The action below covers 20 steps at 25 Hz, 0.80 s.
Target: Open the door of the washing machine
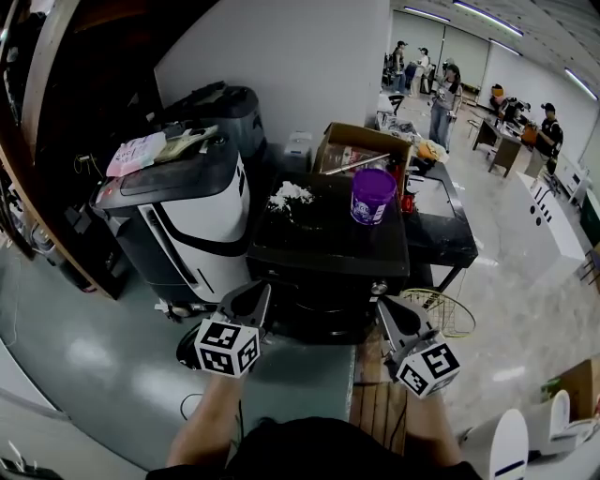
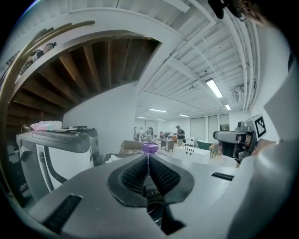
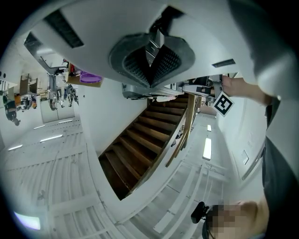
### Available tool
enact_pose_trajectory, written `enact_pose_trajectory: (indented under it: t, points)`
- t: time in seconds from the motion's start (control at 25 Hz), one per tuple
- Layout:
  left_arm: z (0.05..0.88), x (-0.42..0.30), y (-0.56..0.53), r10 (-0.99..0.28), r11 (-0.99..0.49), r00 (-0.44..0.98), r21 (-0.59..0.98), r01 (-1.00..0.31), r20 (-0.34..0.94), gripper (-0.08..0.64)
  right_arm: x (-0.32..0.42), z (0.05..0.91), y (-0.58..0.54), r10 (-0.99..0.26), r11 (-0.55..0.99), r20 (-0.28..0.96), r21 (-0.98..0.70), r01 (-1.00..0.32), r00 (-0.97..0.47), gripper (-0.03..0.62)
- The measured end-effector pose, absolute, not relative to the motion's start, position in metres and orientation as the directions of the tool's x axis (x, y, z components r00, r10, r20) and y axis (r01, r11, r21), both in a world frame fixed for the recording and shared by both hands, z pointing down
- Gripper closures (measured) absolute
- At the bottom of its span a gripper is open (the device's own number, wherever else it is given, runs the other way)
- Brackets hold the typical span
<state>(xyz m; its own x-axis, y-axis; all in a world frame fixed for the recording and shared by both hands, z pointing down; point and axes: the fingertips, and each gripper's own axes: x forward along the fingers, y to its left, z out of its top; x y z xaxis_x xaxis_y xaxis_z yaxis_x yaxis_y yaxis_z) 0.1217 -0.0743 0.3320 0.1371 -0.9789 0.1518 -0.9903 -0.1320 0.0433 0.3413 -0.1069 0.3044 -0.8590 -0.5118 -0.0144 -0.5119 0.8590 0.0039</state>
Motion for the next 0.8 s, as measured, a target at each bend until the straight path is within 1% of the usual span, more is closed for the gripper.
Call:
enact_pose_trajectory:
  t: [0.48,0.8]
  points:
    - [0.343,0.112,-0.069,-0.978,-0.12,0.131,0.072,-0.99,0.165,0.533,0.33,0.315,-0.1,-0.496,0.868,0.017,-0.004,-0.496,-0.868,0.578]
    - [0.35,0.113,-0.067,-0.974,-0.128,0.14,0.08,-0.989,0.177,0.533,0.33,0.318,-0.095,-0.51,0.86,0.038,0.006,-0.51,-0.859,0.578]
